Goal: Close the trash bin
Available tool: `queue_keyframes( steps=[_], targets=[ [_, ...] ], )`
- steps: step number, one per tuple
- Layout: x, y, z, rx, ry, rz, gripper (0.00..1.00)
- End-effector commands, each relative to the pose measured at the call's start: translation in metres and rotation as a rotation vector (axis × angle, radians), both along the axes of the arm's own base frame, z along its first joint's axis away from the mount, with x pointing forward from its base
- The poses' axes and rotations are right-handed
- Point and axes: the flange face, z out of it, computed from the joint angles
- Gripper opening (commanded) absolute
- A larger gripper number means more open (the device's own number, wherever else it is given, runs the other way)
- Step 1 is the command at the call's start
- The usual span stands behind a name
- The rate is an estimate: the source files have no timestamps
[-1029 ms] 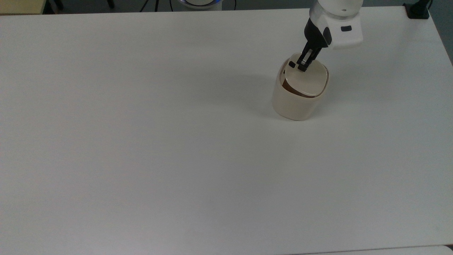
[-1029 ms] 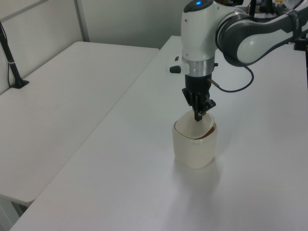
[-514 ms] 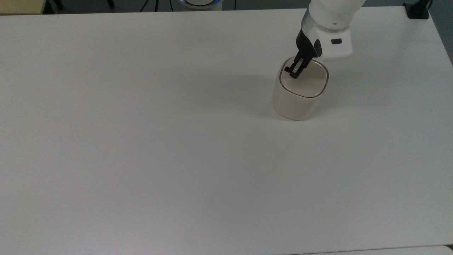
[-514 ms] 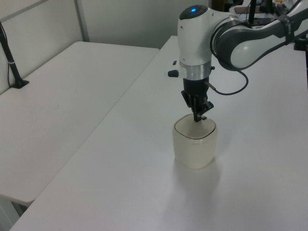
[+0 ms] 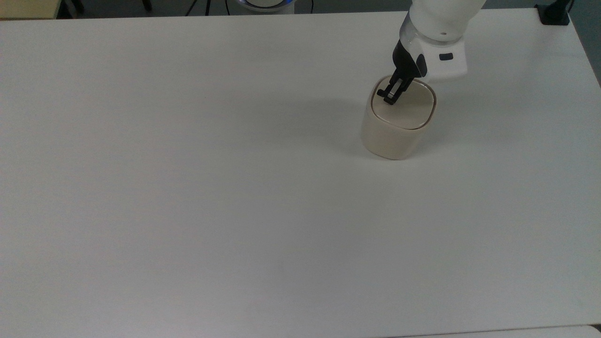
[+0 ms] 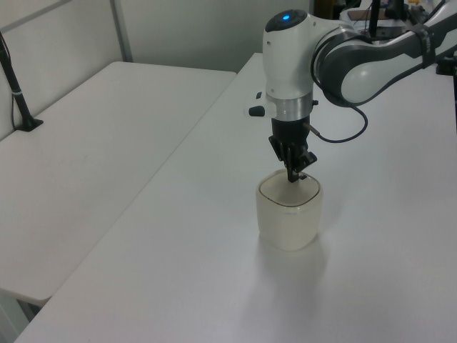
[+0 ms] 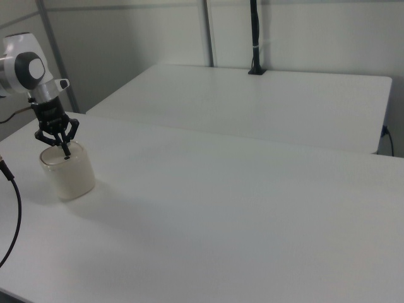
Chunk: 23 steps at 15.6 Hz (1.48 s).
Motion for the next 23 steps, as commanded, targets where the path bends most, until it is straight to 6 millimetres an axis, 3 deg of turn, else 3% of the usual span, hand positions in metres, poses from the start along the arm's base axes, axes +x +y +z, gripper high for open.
queue_keyframes(
  steps=[1,4,7,11,13,17,20,23],
  targets=[
    [0.0,0.0,-0.027,-0.034,0.033,0.018,0.0],
    [0.002,-0.001,-0.012,-0.024,0.017,0.006,0.0],
    [0.005,-0.022,0.035,0.013,-0.039,-0.033,0.0],
    [0.012,-0.099,0.08,0.0,-0.035,-0.25,0.0],
    [0.02,-0.159,0.102,0.014,-0.053,-0.4,0.0],
    [0.012,-0.26,0.141,0.047,-0.047,-0.728,0.01],
    [0.001,-0.301,0.159,0.042,-0.056,-0.826,0.03],
    [-0.01,-0.322,0.171,0.036,-0.051,-0.866,0.22]
  ],
)
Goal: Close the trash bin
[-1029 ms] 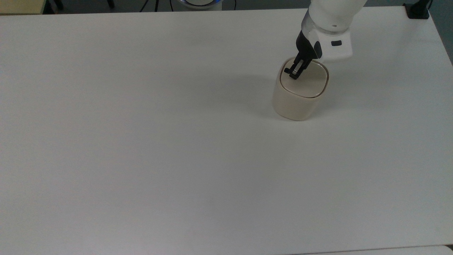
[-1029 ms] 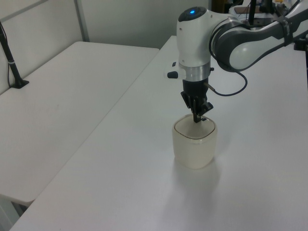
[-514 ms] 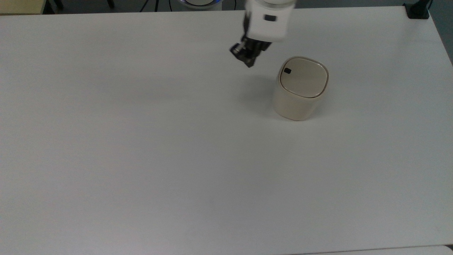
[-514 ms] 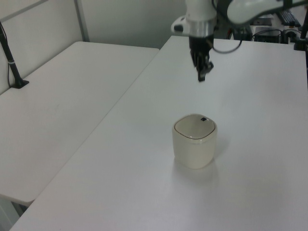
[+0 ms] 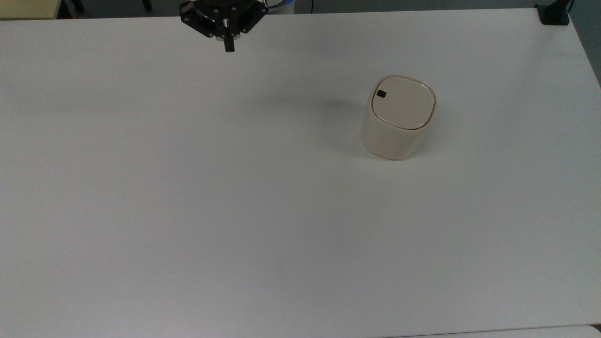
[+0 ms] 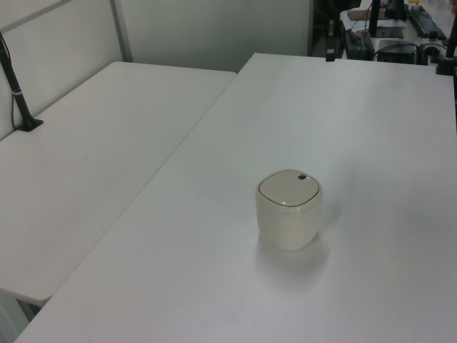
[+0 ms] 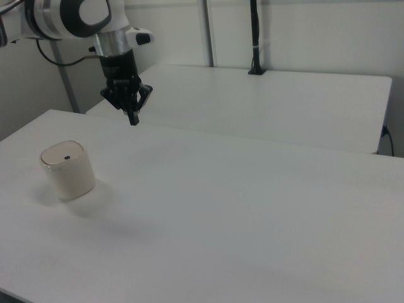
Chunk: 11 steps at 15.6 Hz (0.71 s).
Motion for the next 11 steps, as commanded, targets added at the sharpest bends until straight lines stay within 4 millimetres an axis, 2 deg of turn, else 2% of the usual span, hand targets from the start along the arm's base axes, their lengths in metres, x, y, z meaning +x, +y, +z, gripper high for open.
queue_keyframes(
  steps=[1,2,3,4,5,11],
  targets=[
    [-0.0163,-0.0089,0.0116,0.005,0.004,-0.058,0.47],
    [-0.0148,-0.0101,0.0104,0.002,0.001,-0.057,0.68],
    [-0.0138,-0.0104,0.0107,-0.001,-0.003,-0.057,0.72],
    [-0.0134,-0.0113,0.0098,-0.001,-0.002,-0.059,0.9],
    [-0.014,-0.0106,0.0105,-0.002,-0.002,-0.059,1.0],
    [-0.0135,-0.0111,0.0135,-0.025,-0.026,-0.175,1.0]
  ],
)
